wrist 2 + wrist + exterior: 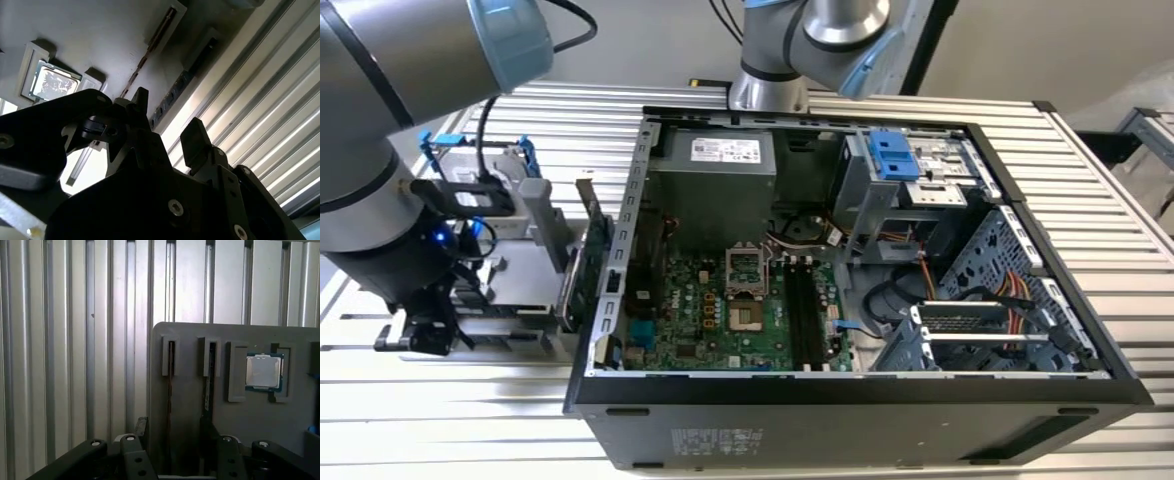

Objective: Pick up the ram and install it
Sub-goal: 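Pick up the ram and move it above insertion slot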

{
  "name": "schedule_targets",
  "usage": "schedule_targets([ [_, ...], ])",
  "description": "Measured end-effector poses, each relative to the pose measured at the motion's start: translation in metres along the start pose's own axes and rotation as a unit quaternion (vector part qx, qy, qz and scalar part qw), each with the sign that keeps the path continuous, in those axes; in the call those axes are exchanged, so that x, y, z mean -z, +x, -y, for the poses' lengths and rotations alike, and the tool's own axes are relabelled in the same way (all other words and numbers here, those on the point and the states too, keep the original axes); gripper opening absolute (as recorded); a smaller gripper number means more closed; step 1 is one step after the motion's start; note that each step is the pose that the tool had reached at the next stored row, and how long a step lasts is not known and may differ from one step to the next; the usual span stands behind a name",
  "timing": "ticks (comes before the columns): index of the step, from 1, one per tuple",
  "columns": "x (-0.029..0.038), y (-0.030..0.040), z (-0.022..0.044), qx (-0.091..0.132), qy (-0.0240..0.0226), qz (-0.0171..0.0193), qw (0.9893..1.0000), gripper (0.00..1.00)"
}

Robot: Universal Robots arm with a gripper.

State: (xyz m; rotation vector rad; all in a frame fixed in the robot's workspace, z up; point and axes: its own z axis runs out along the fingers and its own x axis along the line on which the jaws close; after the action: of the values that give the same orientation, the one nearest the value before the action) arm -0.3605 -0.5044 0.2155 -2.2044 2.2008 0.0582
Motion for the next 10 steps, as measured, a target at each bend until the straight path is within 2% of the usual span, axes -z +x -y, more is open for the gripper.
schedule_targets([
  [10, -0.0157, -0.0038, 0.0015, -0.001, -0.0001, 0.0, 1.0, 1.0],
])
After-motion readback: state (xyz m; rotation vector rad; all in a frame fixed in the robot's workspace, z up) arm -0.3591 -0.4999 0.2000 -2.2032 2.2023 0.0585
